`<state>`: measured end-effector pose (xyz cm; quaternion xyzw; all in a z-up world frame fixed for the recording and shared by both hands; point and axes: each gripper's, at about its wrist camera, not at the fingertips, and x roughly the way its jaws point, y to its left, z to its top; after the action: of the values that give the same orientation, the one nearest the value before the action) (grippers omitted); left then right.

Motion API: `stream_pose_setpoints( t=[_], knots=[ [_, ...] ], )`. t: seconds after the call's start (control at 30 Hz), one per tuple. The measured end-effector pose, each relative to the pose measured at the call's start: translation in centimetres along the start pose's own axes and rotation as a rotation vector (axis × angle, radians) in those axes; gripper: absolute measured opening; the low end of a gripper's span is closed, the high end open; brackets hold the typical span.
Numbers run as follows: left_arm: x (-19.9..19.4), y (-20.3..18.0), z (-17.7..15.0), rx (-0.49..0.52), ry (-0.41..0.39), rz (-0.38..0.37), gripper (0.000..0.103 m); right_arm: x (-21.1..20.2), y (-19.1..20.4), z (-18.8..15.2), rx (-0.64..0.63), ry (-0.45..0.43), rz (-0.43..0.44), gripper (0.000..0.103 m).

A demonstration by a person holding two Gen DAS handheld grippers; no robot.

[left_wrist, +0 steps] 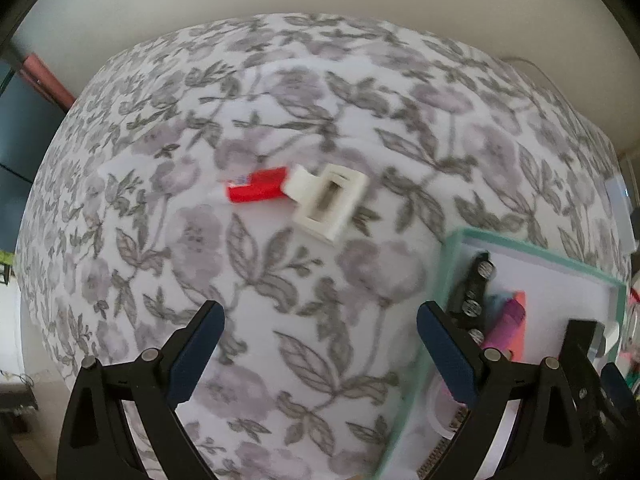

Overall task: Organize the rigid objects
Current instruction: 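Move both tools back to the red glue bottle and white clip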

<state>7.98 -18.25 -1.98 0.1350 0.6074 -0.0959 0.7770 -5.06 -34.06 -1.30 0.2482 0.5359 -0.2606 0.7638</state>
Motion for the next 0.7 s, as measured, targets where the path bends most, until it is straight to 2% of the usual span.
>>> stream_pose_setpoints(
  t=[0.17,0.33,0.7],
  knots=[
    [0.0,3.2,0.8,-0.046,-0.015,0.011,0.097,-0.9,3.0,0.1,-0.05,-0.029,0.047,0.103],
    [-0.1,6.7,1.7,-0.108,-0.028,0.015,0.097,-1.1,5.2,0.0,-0.1,-0.052,0.052,0.103],
    [0.3,10.8,3.3,-0.18,-0.042,-0.02,0.097,-0.8,9.9,-0.1,-0.192,-0.112,0.13,0.103]
  ],
)
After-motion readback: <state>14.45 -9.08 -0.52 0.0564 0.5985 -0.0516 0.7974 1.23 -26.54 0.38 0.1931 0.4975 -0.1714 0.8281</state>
